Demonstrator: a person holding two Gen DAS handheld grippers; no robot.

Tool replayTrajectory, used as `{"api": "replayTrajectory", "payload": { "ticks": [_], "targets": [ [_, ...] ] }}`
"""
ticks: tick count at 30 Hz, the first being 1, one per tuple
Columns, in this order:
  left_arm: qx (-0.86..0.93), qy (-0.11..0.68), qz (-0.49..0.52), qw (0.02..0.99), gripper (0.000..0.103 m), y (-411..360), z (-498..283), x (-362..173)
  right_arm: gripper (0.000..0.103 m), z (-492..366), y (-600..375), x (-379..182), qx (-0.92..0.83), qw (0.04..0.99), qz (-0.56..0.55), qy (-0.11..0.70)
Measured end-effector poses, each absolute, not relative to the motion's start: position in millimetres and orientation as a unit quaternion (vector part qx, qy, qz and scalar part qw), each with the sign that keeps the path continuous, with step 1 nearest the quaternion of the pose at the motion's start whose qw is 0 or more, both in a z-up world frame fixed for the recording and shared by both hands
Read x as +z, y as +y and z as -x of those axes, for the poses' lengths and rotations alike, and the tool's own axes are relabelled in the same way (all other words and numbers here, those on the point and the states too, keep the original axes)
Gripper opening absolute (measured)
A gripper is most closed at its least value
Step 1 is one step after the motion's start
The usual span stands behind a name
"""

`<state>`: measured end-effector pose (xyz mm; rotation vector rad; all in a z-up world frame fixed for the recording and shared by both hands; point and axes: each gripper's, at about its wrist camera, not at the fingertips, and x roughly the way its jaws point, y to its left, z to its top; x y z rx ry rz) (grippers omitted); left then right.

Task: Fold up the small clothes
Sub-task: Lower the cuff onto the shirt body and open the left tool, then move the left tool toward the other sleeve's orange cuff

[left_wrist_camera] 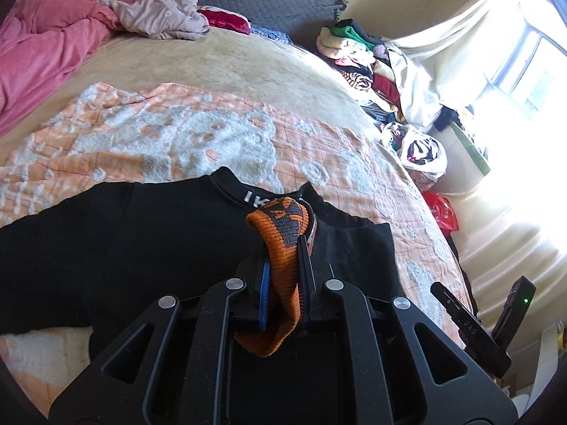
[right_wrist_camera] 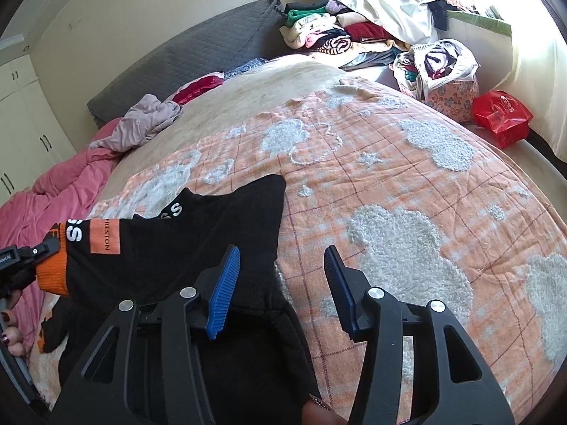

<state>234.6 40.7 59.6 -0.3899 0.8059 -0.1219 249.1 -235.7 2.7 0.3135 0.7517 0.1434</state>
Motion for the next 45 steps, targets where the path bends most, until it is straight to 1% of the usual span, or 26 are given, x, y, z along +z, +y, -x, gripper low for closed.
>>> {"api": "replayTrajectory", "payload": {
  "ticks": [6, 12, 19, 20, 23, 26, 30, 35, 38, 41, 43, 44, 45],
  "targets": [
    [-0.039, 0.402, 0.203, 0.892, 0.006, 64.6, -233.2, 46.5, 0.048, -249.8, -224.5, -1.1, 0.075, 0.916, -0.134, 0.370],
    [-0.031, 0.419, 0.201, 0.885, 0.007, 68.8, -225.4, 29.9, 0.048, -253.5, -205.4, -4.1, 0.091, 0.917, -0.106, 0.374],
    [0.001, 0.417, 0.191, 0.888, 0.008, 84.4, -218.6, 24.0, 0.048, -257.5, -174.9, -8.4, 0.127, 0.913, -0.067, 0.382],
    [0.005, 0.416, 0.184, 0.891, 0.009, 84.0, -217.8, 25.3, 0.048, -258.0, -170.0, -9.4, 0.134, 0.912, -0.060, 0.384],
    [0.003, 0.417, 0.170, 0.893, 0.018, 79.4, -216.6, 25.1, 0.048, -259.6, -152.5, -14.6, 0.153, 0.907, -0.036, 0.391],
    [-0.003, 0.441, 0.151, 0.885, 0.018, 70.3, -222.2, 11.5, 0.048, -261.8, -139.2, -23.8, 0.160, 0.899, -0.019, 0.408],
    [0.007, 0.487, 0.123, 0.865, 0.020, 63.9, -227.5, -19.3, 0.048, -266.5, -134.1, -39.5, 0.147, 0.886, -0.008, 0.439],
    [0.006, 0.494, 0.115, 0.862, 0.020, 65.5, -221.0, -35.3, 0.048, -267.5, -136.6, -46.8, 0.146, 0.881, -0.014, 0.450],
    [-0.001, 0.490, 0.123, 0.863, 0.020, 69.7, -216.4, -33.5, 0.053, -264.8, -137.3, -44.3, 0.155, 0.882, -0.022, 0.445],
    [-0.003, 0.485, 0.122, 0.866, 0.021, 69.3, -210.5, -26.6, 0.053, -261.3, -138.4, -40.8, 0.165, 0.884, -0.028, 0.437],
    [-0.003, 0.478, 0.122, 0.870, 0.024, 71.5, -204.7, -20.8, 0.054, -258.5, -137.5, -37.5, 0.170, 0.885, -0.030, 0.432],
    [-0.002, 0.475, 0.125, 0.871, 0.030, 73.3, -202.4, -18.9, 0.058, -257.0, -137.2, -35.8, 0.173, 0.887, -0.031, 0.428],
    [0.000, 0.472, 0.126, 0.872, 0.031, 75.2, -198.9, -16.4, 0.065, -255.2, -136.9, -33.2, 0.175, 0.888, -0.032, 0.425]
  ]
}}
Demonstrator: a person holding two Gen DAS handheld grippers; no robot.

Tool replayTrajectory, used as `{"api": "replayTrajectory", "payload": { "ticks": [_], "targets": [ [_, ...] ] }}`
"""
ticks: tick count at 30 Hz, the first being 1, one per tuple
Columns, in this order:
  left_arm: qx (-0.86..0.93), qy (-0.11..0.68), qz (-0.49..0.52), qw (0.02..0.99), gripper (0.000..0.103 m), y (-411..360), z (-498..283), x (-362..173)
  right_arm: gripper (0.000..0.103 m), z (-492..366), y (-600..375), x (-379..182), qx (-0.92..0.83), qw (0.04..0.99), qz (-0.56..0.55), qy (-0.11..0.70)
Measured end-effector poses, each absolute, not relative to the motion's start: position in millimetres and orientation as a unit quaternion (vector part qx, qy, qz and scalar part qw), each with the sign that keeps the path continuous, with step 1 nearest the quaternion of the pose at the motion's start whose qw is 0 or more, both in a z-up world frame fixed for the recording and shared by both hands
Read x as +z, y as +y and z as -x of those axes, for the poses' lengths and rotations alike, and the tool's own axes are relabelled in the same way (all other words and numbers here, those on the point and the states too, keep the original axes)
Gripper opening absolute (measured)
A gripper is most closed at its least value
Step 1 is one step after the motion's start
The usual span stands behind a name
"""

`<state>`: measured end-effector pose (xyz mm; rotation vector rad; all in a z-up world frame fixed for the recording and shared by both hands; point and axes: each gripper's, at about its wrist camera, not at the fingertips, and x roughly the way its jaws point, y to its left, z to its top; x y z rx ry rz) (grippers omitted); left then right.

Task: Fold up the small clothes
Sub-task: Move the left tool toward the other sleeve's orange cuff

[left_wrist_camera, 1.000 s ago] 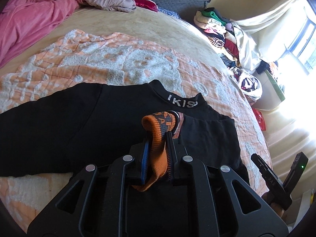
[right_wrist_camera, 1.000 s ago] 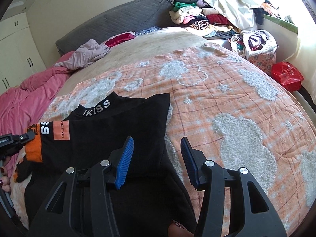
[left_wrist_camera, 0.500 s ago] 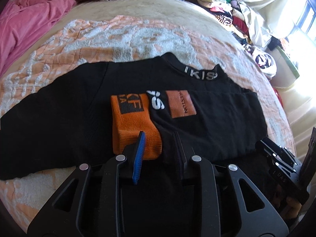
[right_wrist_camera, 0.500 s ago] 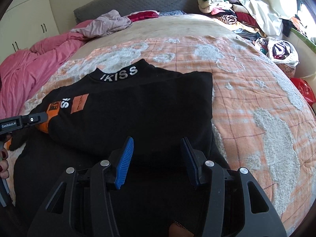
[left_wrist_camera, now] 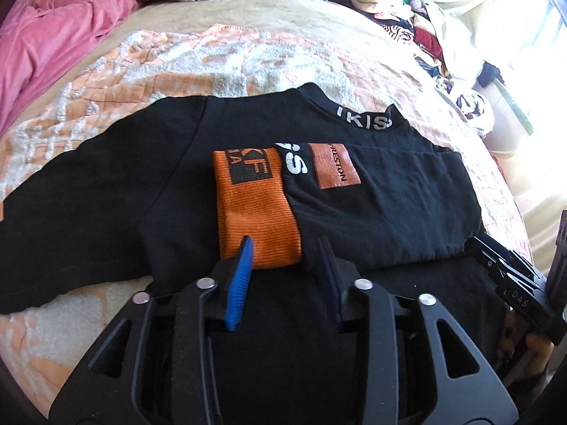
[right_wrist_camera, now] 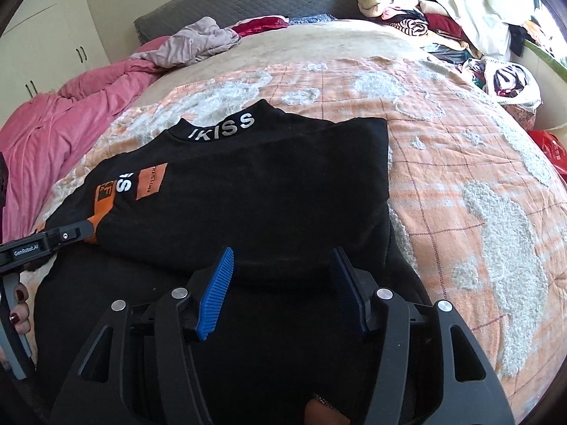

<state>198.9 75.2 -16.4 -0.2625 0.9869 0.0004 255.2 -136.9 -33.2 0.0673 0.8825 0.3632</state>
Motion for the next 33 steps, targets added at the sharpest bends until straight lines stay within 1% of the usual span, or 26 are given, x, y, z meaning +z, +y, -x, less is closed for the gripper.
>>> {"api": "replayTrajectory", "payload": {
  "ticks": [2, 4, 5, 6, 7, 8, 9, 11, 13, 14, 15, 16, 20, 21, 33],
  "targets": [
    [0.004, 0.468, 0.125, 0.875, 0.032, 79.1, -194.3, -13.1, 0.071, -250.7, -135.9, -28.6, 0.179, 0.890, -0.034, 0.417],
    [0.008, 0.465, 0.123, 0.877, 0.040, 83.7, -188.3, -10.3, 0.075, -246.1, -133.5, -23.6, 0.184, 0.893, -0.033, 0.409],
    [0.012, 0.463, 0.121, 0.878, 0.047, 85.5, -185.5, -9.3, 0.084, -244.2, -132.0, -21.0, 0.183, 0.896, -0.032, 0.404],
    [0.014, 0.460, 0.117, 0.880, 0.050, 87.7, -181.5, -8.0, 0.089, -241.9, -130.2, -18.8, 0.184, 0.898, -0.032, 0.399],
    [0.015, 0.459, 0.117, 0.881, 0.052, 89.1, -179.3, -6.6, 0.090, -239.8, -129.1, -16.6, 0.186, 0.900, -0.031, 0.394],
    [0.017, 0.456, 0.117, 0.882, 0.059, 91.0, -176.0, -5.6, 0.092, -238.0, -127.8, -14.3, 0.185, 0.901, -0.029, 0.390],
    [0.019, 0.453, 0.118, 0.884, 0.066, 94.0, -172.4, -4.6, 0.096, -235.9, -126.7, -12.1, 0.184, 0.904, -0.028, 0.385],
    [0.022, 0.449, 0.116, 0.886, 0.070, 98.0, -166.3, -3.3, 0.096, -232.1, -125.1, -8.9, 0.182, 0.908, -0.025, 0.376],
    [0.027, 0.446, 0.120, 0.886, 0.071, 103.6, -159.7, -2.4, 0.097, -229.2, -123.3, -6.3, 0.184, 0.911, -0.024, 0.369],
    [0.029, 0.446, 0.124, 0.886, 0.077, 106.0, -157.2, -2.1, 0.098, -227.8, -122.3, -5.2, 0.185, 0.912, -0.024, 0.365],
    [0.032, 0.445, 0.129, 0.886, 0.090, 107.9, -155.6, -1.5, 0.098, -226.7, -121.9, -4.1, 0.184, 0.914, -0.024, 0.362],
    [0.034, 0.441, 0.132, 0.887, 0.091, 110.0, -153.4, -0.6, 0.098, -225.7, -121.2, -3.1, 0.183, 0.915, -0.024, 0.359],
    [0.041, 0.432, 0.133, 0.891, 0.091, 115.6, -147.7, 3.6, 0.098, -222.3, -116.4, -0.7, 0.186, 0.915, -0.020, 0.356],
    [0.045, 0.429, 0.133, 0.892, 0.093, 116.9, -146.4, 4.9, 0.098, -221.5, -115.1, 0.3, 0.188, 0.916, -0.019, 0.355],
    [0.083, 0.416, 0.157, 0.892, 0.094, 146.6, -124.9, 10.9, 0.099, -206.3, -86.8, 14.8, 0.203, 0.920, 0.012, 0.336]
  ]
}}
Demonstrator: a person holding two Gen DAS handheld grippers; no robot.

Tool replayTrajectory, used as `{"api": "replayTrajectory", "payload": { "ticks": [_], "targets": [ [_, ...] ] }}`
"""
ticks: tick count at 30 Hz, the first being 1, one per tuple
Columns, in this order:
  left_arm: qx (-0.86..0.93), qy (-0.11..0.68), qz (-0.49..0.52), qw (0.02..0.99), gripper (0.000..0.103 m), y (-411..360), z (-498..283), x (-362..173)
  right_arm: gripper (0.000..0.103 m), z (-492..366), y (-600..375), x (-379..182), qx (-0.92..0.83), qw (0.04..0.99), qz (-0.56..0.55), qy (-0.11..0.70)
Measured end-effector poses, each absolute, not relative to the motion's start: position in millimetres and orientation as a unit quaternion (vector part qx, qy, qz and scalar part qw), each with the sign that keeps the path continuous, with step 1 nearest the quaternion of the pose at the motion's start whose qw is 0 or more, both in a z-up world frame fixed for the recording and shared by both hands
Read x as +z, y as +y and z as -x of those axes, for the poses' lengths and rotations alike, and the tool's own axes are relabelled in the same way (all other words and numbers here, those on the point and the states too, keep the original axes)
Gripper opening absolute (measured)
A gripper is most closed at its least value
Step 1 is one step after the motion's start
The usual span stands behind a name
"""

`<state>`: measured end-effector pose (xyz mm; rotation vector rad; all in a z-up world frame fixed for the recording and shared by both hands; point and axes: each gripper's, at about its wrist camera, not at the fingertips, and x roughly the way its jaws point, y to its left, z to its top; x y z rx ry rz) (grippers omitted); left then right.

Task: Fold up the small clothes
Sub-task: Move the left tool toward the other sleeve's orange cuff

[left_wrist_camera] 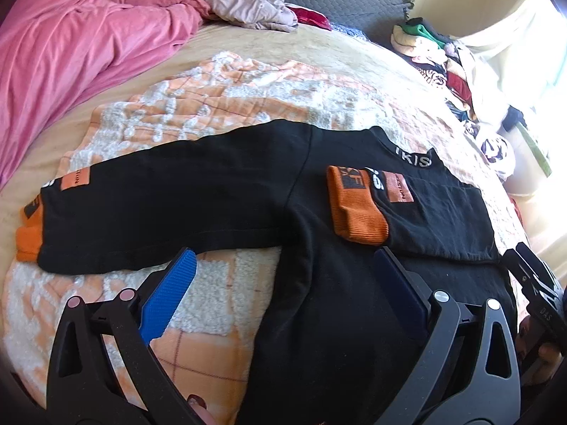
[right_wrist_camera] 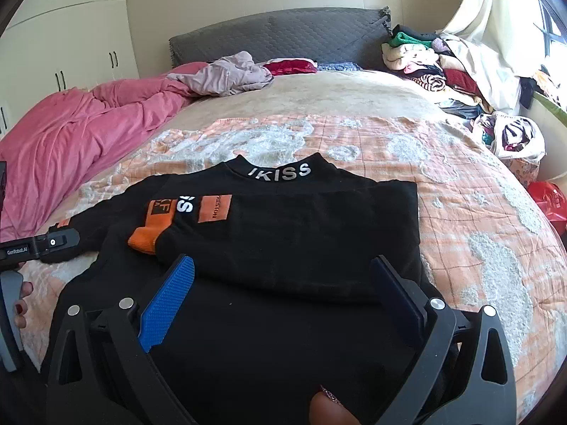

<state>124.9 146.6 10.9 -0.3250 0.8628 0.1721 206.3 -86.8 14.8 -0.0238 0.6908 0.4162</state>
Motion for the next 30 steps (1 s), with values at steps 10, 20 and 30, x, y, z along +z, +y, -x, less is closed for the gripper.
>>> {"api": "replayTrajectory", "payload": {
  "ticks": [10, 20, 30],
  "targets": [
    [0.108, 0.402, 0.198, 0.887, 0.094, 183.3, -97.7, 12.4, 0.099, -190.8, -35.1, 24.3, 0.239, 0.911, 0.042, 0.334],
    [0.149, 0.391, 0.233, 0.878, 0.094, 226.8, -67.8, 8.0, 0.099, -172.7, 29.3, 33.3, 0.285, 0.896, 0.078, 0.331],
    [0.188, 0.389, 0.265, 0.862, 0.093, 266.1, -42.7, -5.5, 0.099, -157.8, 75.5, 31.5, 0.318, 0.881, 0.101, 0.336]
  ]
}}
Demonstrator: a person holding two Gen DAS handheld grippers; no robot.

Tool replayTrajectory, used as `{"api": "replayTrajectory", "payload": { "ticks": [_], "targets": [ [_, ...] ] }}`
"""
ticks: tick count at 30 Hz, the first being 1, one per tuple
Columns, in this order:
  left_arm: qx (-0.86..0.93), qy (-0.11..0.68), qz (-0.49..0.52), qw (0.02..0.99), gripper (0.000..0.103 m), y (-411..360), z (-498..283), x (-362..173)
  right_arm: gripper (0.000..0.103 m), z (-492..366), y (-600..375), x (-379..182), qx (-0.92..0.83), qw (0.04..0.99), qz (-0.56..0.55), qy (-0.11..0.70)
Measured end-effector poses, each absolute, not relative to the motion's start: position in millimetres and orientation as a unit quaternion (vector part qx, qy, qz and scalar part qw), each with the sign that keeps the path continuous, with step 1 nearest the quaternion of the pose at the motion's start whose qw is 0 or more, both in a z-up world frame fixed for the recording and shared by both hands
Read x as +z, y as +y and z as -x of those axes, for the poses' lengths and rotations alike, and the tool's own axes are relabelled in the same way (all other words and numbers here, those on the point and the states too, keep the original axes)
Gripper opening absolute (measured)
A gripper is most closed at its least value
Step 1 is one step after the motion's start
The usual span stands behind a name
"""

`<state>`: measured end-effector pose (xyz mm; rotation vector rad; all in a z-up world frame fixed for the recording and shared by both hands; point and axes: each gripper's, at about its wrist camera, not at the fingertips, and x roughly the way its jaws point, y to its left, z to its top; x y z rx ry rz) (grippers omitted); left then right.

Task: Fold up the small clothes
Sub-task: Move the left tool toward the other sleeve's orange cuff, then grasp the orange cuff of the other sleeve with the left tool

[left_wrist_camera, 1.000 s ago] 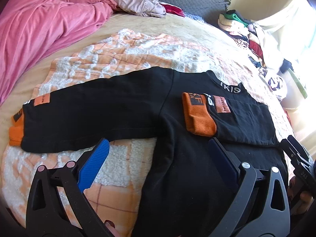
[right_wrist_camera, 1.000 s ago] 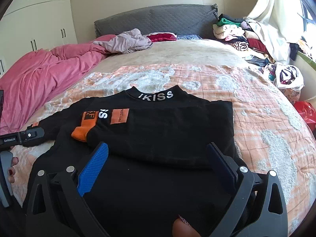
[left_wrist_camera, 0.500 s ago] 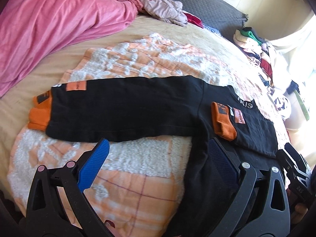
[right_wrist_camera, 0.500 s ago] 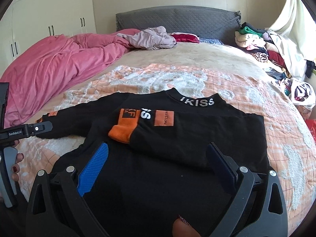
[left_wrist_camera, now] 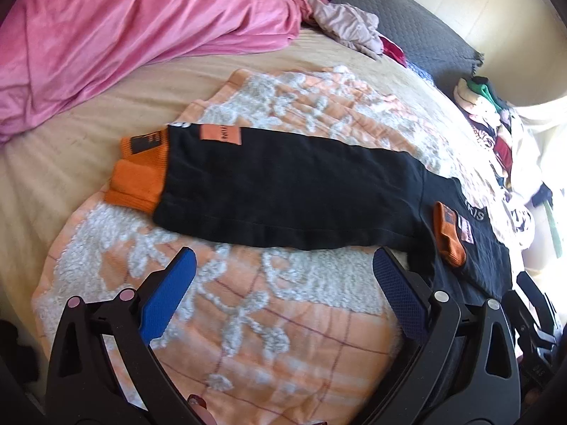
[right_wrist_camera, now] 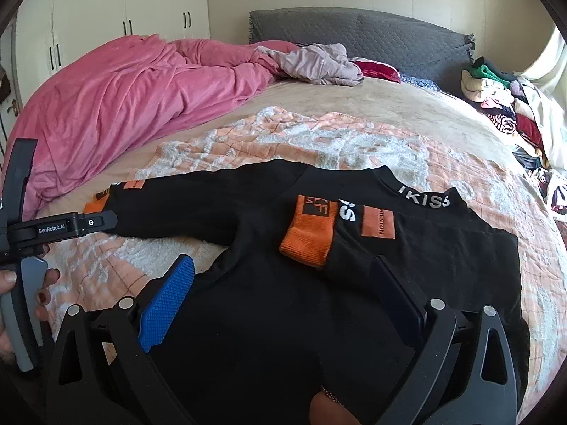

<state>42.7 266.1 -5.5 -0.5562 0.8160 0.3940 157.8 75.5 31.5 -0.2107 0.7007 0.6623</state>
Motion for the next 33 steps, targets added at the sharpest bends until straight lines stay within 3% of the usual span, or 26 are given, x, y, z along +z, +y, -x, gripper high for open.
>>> {"api": "replayTrajectory", "payload": {
  "ticks": [17, 22, 28, 30, 32, 33],
  "targets": [
    [0.246, 0.368, 0.327, 0.835, 0.093, 326.3, -18.6, -31.3, 0.099, -142.1, 132.1, 17.7, 0.354, 0.859, 0.135, 0.345],
    [0.256, 0.351, 0.374, 0.819, 0.082, 347.6, -21.1, -40.8, 0.099, -143.2, 140.3, 12.1, 0.360, 0.854, 0.129, 0.354],
    [0.292, 0.320, 0.422, 0.797, 0.041, 370.9, -27.7, -49.0, 0.099, -145.4, 143.7, 10.7, 0.356, 0.854, 0.132, 0.356],
    [0.303, 0.311, 0.432, 0.791, 0.020, 376.7, -30.6, -52.3, 0.099, -146.6, 141.4, 10.6, 0.353, 0.856, 0.130, 0.356],
    [0.291, 0.302, 0.436, 0.796, 0.008, 375.9, -32.9, -54.0, 0.099, -148.7, 137.0, 9.7, 0.349, 0.857, 0.124, 0.359],
    [0.292, 0.299, 0.431, 0.800, 0.007, 373.2, -32.8, -53.4, 0.099, -150.1, 134.6, 9.0, 0.346, 0.857, 0.123, 0.361]
  ]
}}
